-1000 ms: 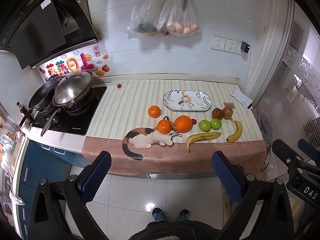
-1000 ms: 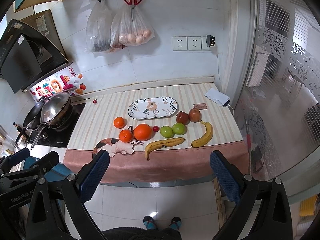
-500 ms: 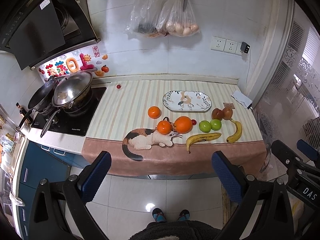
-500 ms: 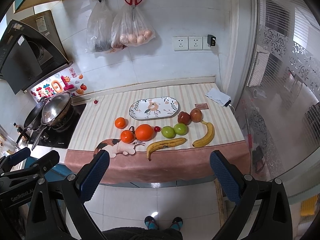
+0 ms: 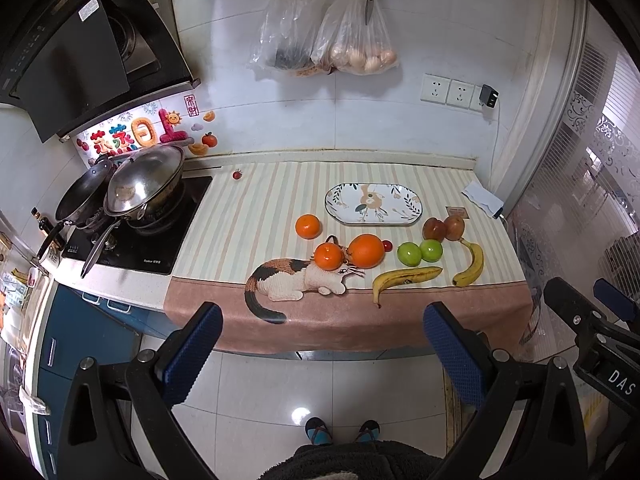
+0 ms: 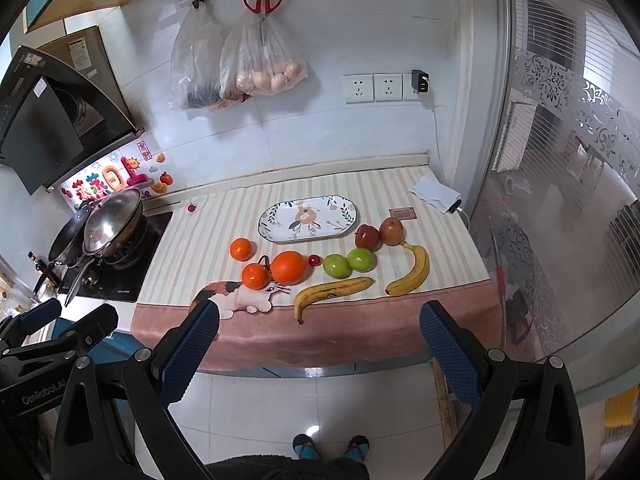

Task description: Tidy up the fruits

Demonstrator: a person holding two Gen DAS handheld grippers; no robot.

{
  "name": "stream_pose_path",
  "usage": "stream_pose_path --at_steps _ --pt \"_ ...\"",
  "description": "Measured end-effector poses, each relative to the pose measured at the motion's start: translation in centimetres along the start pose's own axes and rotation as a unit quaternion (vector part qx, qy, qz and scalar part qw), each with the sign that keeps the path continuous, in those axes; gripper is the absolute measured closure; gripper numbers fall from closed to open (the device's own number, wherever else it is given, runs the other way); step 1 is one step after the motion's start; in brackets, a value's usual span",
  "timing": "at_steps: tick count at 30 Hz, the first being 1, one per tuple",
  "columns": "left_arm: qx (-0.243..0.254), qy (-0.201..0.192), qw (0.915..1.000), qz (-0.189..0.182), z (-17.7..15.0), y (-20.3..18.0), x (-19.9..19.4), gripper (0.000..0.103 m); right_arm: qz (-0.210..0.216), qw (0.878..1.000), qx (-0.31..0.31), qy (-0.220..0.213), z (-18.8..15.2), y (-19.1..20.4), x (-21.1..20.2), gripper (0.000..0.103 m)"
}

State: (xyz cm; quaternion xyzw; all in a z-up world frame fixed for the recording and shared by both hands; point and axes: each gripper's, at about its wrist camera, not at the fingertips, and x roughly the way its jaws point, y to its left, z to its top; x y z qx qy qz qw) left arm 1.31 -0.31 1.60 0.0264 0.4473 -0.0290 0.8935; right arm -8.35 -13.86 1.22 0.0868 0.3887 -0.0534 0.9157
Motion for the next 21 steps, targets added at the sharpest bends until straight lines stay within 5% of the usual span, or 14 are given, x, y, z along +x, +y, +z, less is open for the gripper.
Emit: stream_pose_path --at_steps 8,14,21 --pt "0.024 -0.023 0.9993 0.017 1.1 0.1 2.6 0.000 0.010 0.999 0.049 0.021 -0.4 -1.4 3.0 0.001" --pt "0.125 -0.022 0.9913 0.035 2.0 -1.8 9.4 0.000 -0.015 0.993 0.108 0.053 -1.4 -4.3 9.0 0.001" --pt "0.219 0.023 0.9751 0.023 2.1 -6.0 18.7 0.004 -0.034 0.980 0.167 0.098 -1.9 -9.5 17.2 0.001"
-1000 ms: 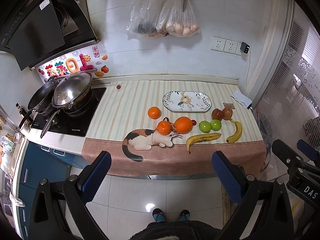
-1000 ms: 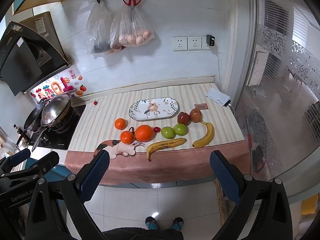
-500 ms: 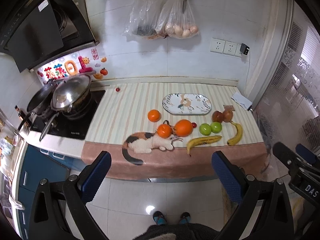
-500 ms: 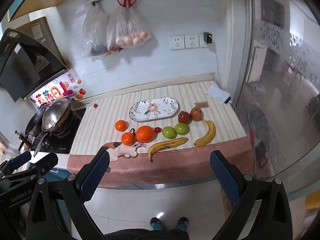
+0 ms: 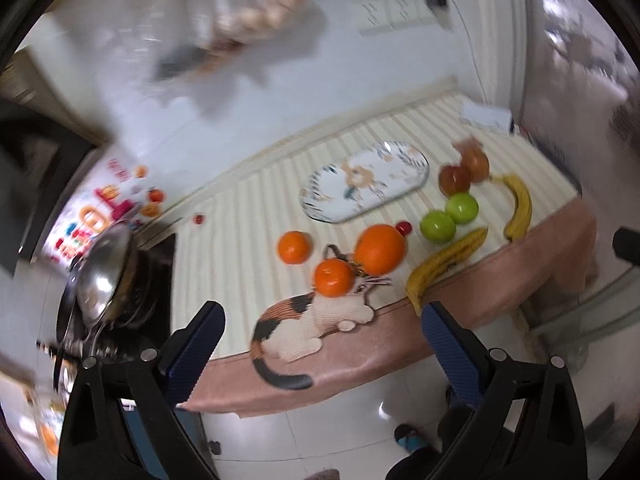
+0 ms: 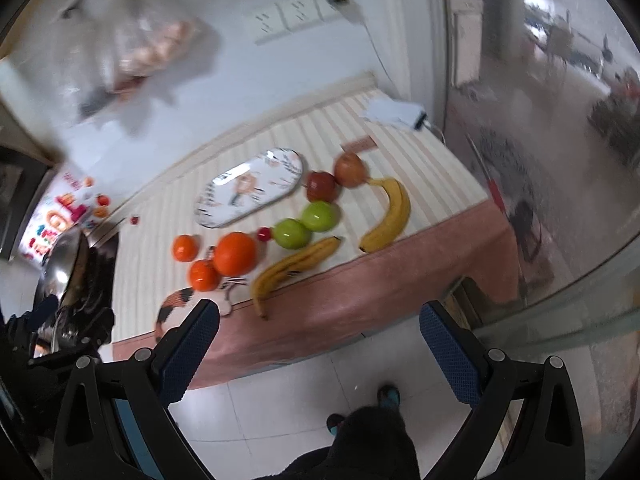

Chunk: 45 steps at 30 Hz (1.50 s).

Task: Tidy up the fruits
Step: 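Grasp the straight yellow banana with the left tool while the right tool grasps the curved banana, then lift both bananas and carry them toward the white oval plate with both tools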

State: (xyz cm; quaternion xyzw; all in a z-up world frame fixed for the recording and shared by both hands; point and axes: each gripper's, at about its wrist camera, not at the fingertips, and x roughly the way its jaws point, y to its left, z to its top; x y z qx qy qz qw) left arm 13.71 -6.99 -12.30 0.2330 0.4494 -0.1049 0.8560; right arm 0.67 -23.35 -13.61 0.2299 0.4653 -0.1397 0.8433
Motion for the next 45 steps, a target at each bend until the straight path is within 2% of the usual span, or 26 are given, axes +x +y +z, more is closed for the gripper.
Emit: stream_pose_path --at_steps 6,10,11,12,14,16,20,24,25,27,28,29,30,33,37,41,44,45 --pt "0.071 0.048 0.9953 -0.047 2.4 -5.2 7.9 0.005 0.008 0.998 0.045 0.048 4.0 -4.8 9.4 0.001" --pt "0.127 0.080 0.9863 -0.069 4.1 -9.4 13.1 0.007 0.012 0.992 0.079 0.093 6.8 -8.2 16.2 0.006" --pt "0.143 0.091 0.9828 -0.074 4.5 -10.5 14.5 0.012 0.010 0.991 0.085 0.101 7.4 -8.7 17.4 0.007" --pt "0.161 0.105 0.9775 -0.086 4.9 -11.8 16.0 0.022 0.004 0.990 0.091 0.111 8.2 -9.5 19.2 0.010" --pt "0.182 0.127 0.9702 -0.097 5.5 -13.2 18.1 0.035 0.001 0.987 0.097 0.127 9.7 -10.8 22.4 0.015" --pt "0.202 0.144 0.9632 -0.103 5.9 -14.6 20.0 0.035 -0.004 0.985 0.099 0.140 10.9 -11.6 25.0 0.019" --pt "0.252 0.169 0.9475 -0.101 5.6 -16.9 22.4 0.035 -0.013 0.983 0.092 0.157 12.3 -12.1 28.3 0.025" --pt "0.278 0.189 0.9333 -0.126 5.4 -18.0 23.2 0.035 -0.021 0.980 0.083 0.178 13.1 -12.2 31.4 0.029" --pt "0.283 0.193 0.9313 -0.124 5.2 -18.2 23.3 0.035 -0.022 0.980 0.081 0.181 13.1 -12.1 31.8 0.030" --pt "0.293 0.190 0.9308 -0.108 4.7 -18.3 23.6 0.037 -0.027 0.979 0.069 0.188 13.3 -11.8 33.0 0.038" --pt "0.291 0.191 0.9311 -0.111 4.5 -18.2 23.6 0.040 -0.030 0.979 0.062 0.189 13.3 -11.5 33.3 0.039" --pt "0.278 0.198 0.9313 -0.126 4.4 -17.8 23.7 0.056 -0.037 0.982 0.047 0.180 13.5 -11.0 33.4 0.044" --pt "0.267 0.208 0.9297 -0.144 4.2 -17.6 23.8 0.064 -0.052 0.982 0.031 0.180 13.5 -10.5 33.6 0.048" --pt "0.246 0.206 0.9384 -0.127 3.6 -17.2 23.3 0.065 -0.080 0.981 -0.001 0.175 13.2 -9.6 33.7 0.056" --pt "0.200 0.219 0.9481 -0.115 3.1 -16.7 23.0 0.065 -0.079 0.980 -0.021 0.183 12.2 -9.1 33.4 0.056" --pt "0.120 0.258 0.9510 -0.120 2.3 -14.9 22.8 0.065 -0.062 0.976 -0.029 0.208 10.6 -8.9 32.9 0.056" --pt "0.059 0.283 0.9489 -0.126 1.8 -12.8 23.1 0.065 -0.049 0.973 -0.038 0.223 9.1 -8.5 32.4 0.057" --pt "0.052 0.284 0.9489 -0.128 1.8 -12.4 23.2 0.065 -0.045 0.972 -0.041 0.225 8.6 -8.4 32.3 0.057"
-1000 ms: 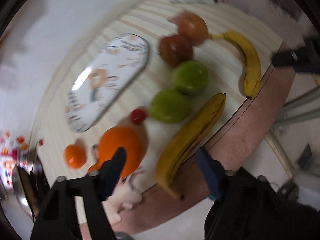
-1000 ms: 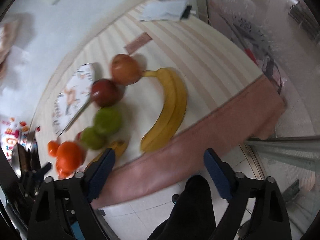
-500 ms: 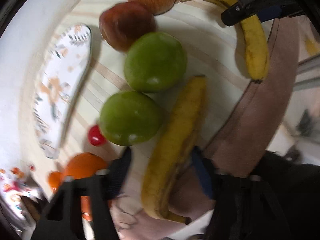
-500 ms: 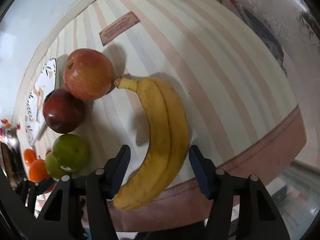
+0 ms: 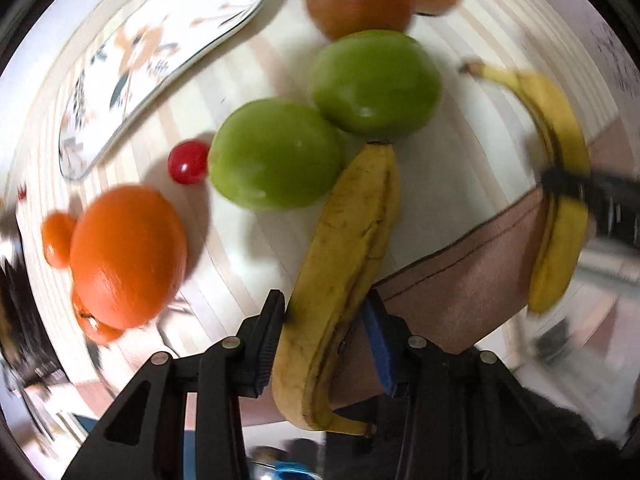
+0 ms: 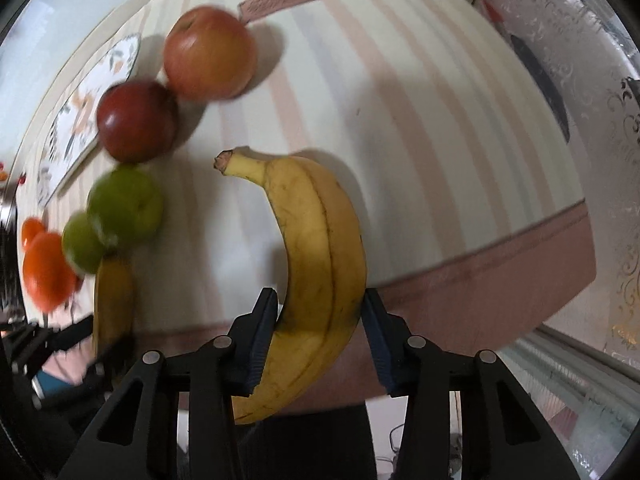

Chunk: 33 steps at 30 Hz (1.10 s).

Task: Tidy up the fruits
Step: 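Lift both bananas and carry them toward the white oval plate with both tools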

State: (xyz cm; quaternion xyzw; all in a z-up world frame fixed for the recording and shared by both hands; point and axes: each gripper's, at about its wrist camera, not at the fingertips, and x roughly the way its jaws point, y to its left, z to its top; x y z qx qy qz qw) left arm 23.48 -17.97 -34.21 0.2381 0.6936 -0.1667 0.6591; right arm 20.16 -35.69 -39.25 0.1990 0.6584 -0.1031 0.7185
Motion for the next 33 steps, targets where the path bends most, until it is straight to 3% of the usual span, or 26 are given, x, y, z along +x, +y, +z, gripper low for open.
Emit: stream_pose_path --at_steps 4,10,13,17,24,33 --pt "0.014 0.021 0.9996 0.012 -0.7 0.7 1.0 0.061 0.005 1.000 0.001 0.002 -0.1 0.2 0.2 0.056" --pt "0.021 0.008 0.9996 0.019 -1.2 1.4 0.9 0.066 -0.031 0.999 -0.038 -0.021 0.7 0.0 -0.1 0.056" --pt "0.022 -0.004 0.9994 0.027 -1.3 -0.3 0.8 0.067 -0.045 0.997 -0.052 -0.039 0.6 1.2 0.1 0.063" --pt "0.015 -0.010 0.9996 0.021 -1.7 -2.2 -1.0 0.068 -0.025 0.998 -0.046 -0.040 -0.2 0.3 -0.5 0.064" --pt "0.009 -0.037 0.9992 0.012 -3.3 -1.1 -4.7 0.071 0.014 0.998 -0.042 -0.043 -0.4 -1.4 -2.7 0.064" --pt "-0.016 -0.113 0.9934 -0.015 -4.9 1.6 -11.8 0.072 0.061 0.992 -0.076 -0.083 0.7 -0.8 -8.0 0.066"
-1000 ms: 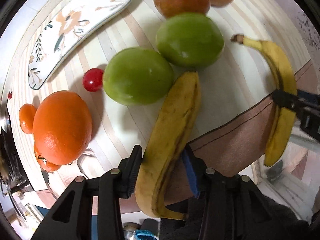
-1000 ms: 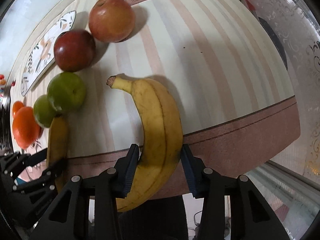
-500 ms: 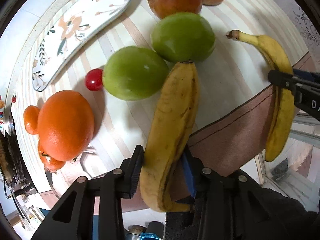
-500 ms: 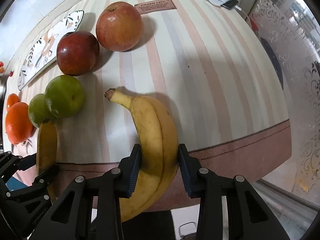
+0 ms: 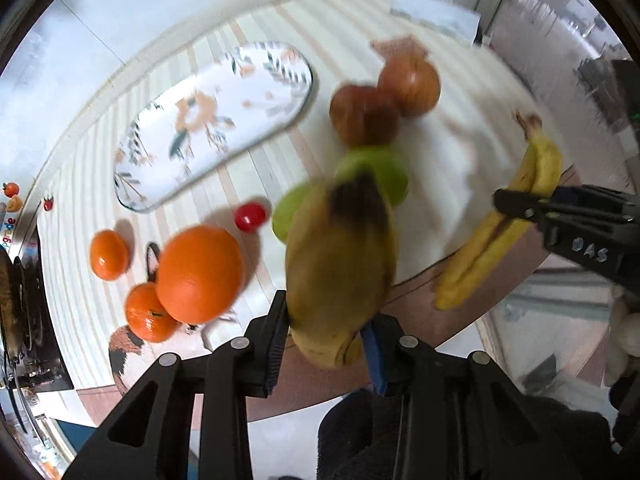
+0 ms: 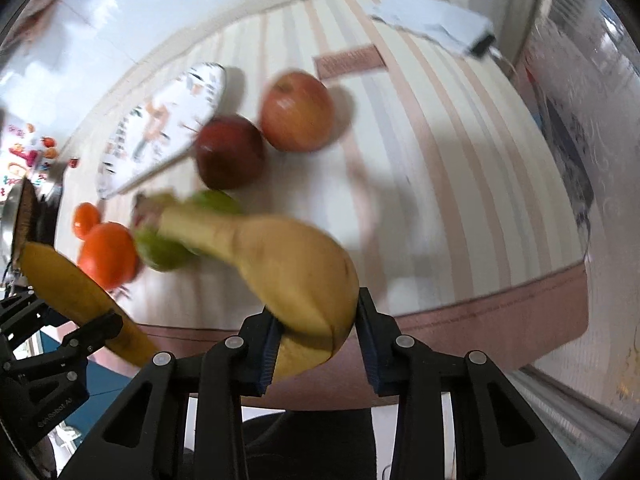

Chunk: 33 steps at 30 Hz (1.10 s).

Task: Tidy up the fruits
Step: 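Lift both bananas and carry them toward the white oval plate with both tools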

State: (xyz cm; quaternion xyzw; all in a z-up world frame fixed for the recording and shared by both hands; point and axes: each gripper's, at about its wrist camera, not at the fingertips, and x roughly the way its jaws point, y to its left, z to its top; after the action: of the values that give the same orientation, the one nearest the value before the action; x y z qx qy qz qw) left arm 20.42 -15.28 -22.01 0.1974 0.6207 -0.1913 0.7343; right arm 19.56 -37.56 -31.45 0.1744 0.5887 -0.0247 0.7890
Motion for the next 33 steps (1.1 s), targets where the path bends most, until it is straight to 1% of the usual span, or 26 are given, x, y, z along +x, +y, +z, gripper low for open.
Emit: stream_pose_path --at_steps 3,6,9,10,13,14,15,16,18,23,28,33 --pt "-0.011 -0.025 0.9996 -0.001 -0.2 1.4 -2.5 0.072 0.015 1.000 -0.013 -0.012 1.0 0.8 -1.5 0.066" --pt "-0.022 -0.039 0.9990 -0.004 -0.1 2.4 -4.2 0.072 0.031 0.999 -0.029 -0.022 2.5 2.6 -2.6 0.066" --pt "-0.046 -0.054 0.9975 -0.008 -0.6 3.9 -6.7 0.072 0.050 0.997 -0.045 -0.031 3.9 4.1 -3.7 0.066" --pt "-0.052 -0.056 0.9970 -0.008 0.4 3.6 -6.9 0.072 0.056 0.996 -0.052 -0.035 4.4 4.6 -4.3 0.066" --pt "-0.078 -0.069 0.9946 -0.007 2.1 4.8 -7.2 0.072 0.065 0.995 -0.065 -0.044 6.2 6.2 -5.0 0.066" --pt "-0.089 -0.071 0.9935 -0.009 2.4 5.9 -7.6 0.072 0.068 0.994 -0.069 -0.047 7.0 6.8 -5.2 0.066" --pt "-0.096 -0.070 0.9928 -0.009 3.3 5.9 -6.6 0.072 0.069 0.994 -0.073 -0.049 7.8 7.4 -5.3 0.066" --pt "-0.113 -0.073 0.9908 -0.013 3.8 7.0 -6.8 0.072 0.070 0.993 -0.074 -0.051 8.5 7.8 -5.3 0.066" --pt "-0.128 -0.075 0.9888 -0.015 4.7 8.8 -6.9 0.072 0.072 0.993 -0.077 -0.054 10.3 8.9 -5.3 0.066" --pt "-0.157 -0.070 0.9849 -0.020 7.3 12.9 -5.9 0.072 0.069 0.994 -0.081 -0.039 14.4 11.4 -3.7 0.066" --pt "-0.173 -0.041 0.9831 -0.042 10.0 16.7 -2.8 0.072 0.056 0.995 -0.077 -0.022 17.7 13.4 -1.0 0.066" --pt "-0.184 -0.003 0.9803 -0.070 11.9 19.4 0.9 0.072 0.046 0.997 -0.065 0.014 20.5 14.9 2.8 0.066"
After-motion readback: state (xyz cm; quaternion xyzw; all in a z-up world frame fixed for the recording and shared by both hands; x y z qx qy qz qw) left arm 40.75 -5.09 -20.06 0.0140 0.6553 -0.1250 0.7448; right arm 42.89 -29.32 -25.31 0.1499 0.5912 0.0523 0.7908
